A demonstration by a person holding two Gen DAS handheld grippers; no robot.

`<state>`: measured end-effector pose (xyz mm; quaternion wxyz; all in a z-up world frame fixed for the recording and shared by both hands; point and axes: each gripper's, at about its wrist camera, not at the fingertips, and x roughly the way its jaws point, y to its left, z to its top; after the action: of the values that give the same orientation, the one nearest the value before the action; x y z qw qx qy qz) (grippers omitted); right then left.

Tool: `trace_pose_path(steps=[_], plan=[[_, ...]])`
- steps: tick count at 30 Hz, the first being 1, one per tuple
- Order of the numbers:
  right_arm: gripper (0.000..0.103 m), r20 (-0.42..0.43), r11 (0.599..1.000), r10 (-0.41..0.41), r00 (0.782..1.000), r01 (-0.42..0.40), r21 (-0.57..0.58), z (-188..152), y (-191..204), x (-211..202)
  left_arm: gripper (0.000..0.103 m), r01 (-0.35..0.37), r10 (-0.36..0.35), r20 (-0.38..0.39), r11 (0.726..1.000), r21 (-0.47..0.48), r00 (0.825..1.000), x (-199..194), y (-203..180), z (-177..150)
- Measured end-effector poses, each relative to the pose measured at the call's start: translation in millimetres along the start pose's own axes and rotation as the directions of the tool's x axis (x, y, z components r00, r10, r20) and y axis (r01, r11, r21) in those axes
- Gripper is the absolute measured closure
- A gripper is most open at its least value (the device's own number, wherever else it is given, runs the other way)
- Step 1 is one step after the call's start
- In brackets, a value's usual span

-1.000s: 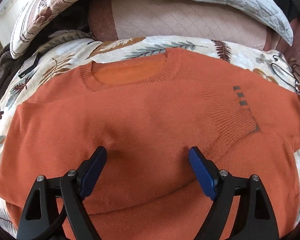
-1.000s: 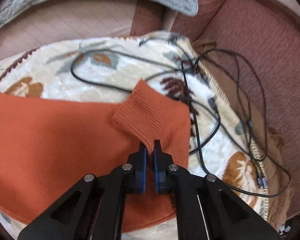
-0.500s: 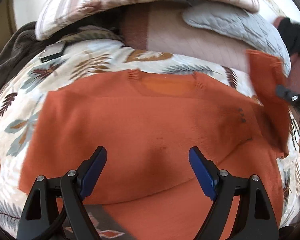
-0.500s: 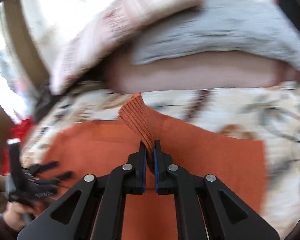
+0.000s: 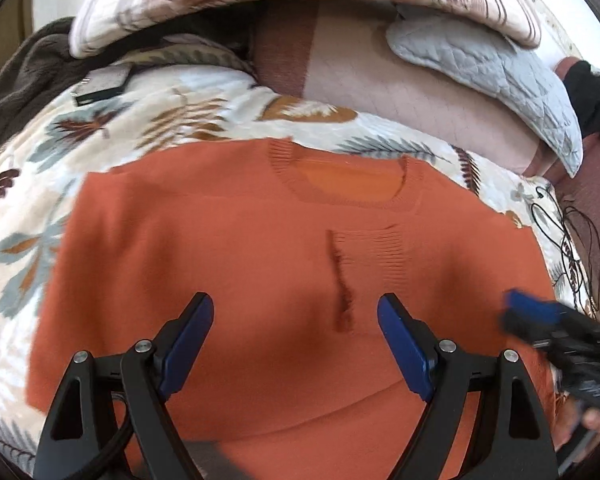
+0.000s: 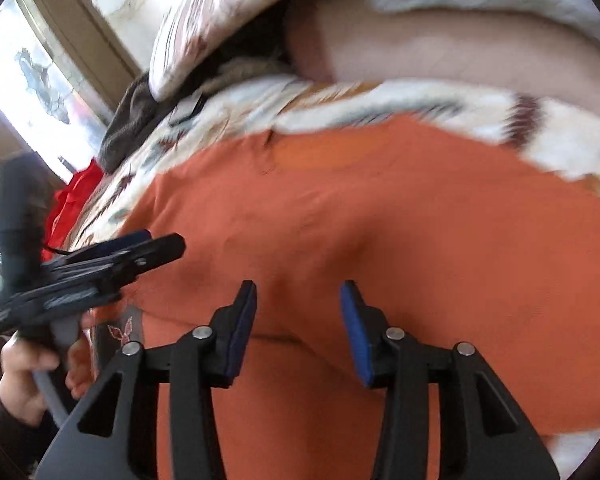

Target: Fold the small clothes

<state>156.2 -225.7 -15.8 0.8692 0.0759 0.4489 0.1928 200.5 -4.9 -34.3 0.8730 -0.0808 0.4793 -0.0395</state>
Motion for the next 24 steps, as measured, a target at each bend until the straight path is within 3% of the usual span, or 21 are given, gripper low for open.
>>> trace_pose_path(steps=[3, 5, 8, 9, 10, 12, 14, 15, 17, 18, 22, 24], plan=[[0.034, 0.091, 0.977, -0.215, 0.972, 0.214, 0.026, -6.0, -35.3, -38.0, 0.019, -0.019, 0.018, -0.055, 1.0, -0.013, 0.998, 22.9, -13.5, 4.4], [0.033, 0.123, 0.939, -0.343, 0.931, 0.335, 0.079, -12.7, -64.0, -53.9, 0.028, -0.03, 0.029, -0.088, 1.0, -0.007, 0.996, 37.6, -22.9, 3.2], [0.033, 0.073, 0.891, -0.436, 0.897, 0.42, 0.171, -15.9, -108.9, -59.4, 0.06, -0.085, 0.09, -0.053, 0.993, 0.081, 0.995, 43.3, -42.8, -2.2], [0.033, 0.056, 0.882, -0.446, 0.894, 0.428, 0.198, -15.4, -121.9, -59.8, 0.085, -0.079, 0.084, -0.047, 0.992, 0.102, 0.995, 43.6, -48.2, -3.8], [0.033, 0.035, 0.872, -0.452, 0.891, 0.433, 0.228, -16.5, -134.4, -58.4, 0.091, -0.077, 0.082, -0.047, 0.99, 0.114, 0.995, 43.9, -51.6, -5.0], [0.033, -0.02, 0.872, -0.403, 0.915, 0.39, 0.295, -23.0, -156.7, -52.0, 0.099, -0.116, 0.121, -0.029, 0.983, 0.141, 0.992, 42.7, -58.7, -6.0], [0.044, -0.06, 0.891, -0.294, 0.954, 0.297, 0.344, -29.4, -166.7, -39.4, 0.101, -0.123, 0.126, -0.015, 0.984, 0.131, 0.992, 39.7, -57.1, -6.6], [0.063, -0.076, 0.893, -0.266, 0.961, 0.275, 0.357, -31.1, -168.4, -34.4, 0.101, -0.117, 0.118, -0.004, 0.987, 0.108, 0.993, 36.2, -52.8, -6.9], [0.079, -0.079, 0.89, -0.274, 0.958, 0.284, 0.356, -31.9, -162.2, -30.5, 0.102, -0.117, 0.116, 0.024, 0.99, 0.081, 0.993, 27.5, -45.7, -6.5], [0.094, -0.064, 0.896, -0.281, 0.958, 0.286, 0.339, -27.6, -156.0, -32.7, 0.102, -0.134, 0.13, 0.051, 0.988, 0.078, 0.99, 19.9, -42.2, -6.7], [0.095, 0.077, 0.943, -0.273, 0.959, 0.251, 0.218, -12.2, -112.5, -49.8, 0.102, -0.218, 0.201, 0.18, 0.973, 0.08, 0.963, -15.0, -28.8, -5.9], [0.096, 0.108, 0.954, -0.272, 0.956, 0.254, 0.157, -7.4, -92.8, -47.0, 0.102, -0.245, 0.226, 0.228, 0.968, 0.056, 0.947, -30.8, -17.7, -3.8]])
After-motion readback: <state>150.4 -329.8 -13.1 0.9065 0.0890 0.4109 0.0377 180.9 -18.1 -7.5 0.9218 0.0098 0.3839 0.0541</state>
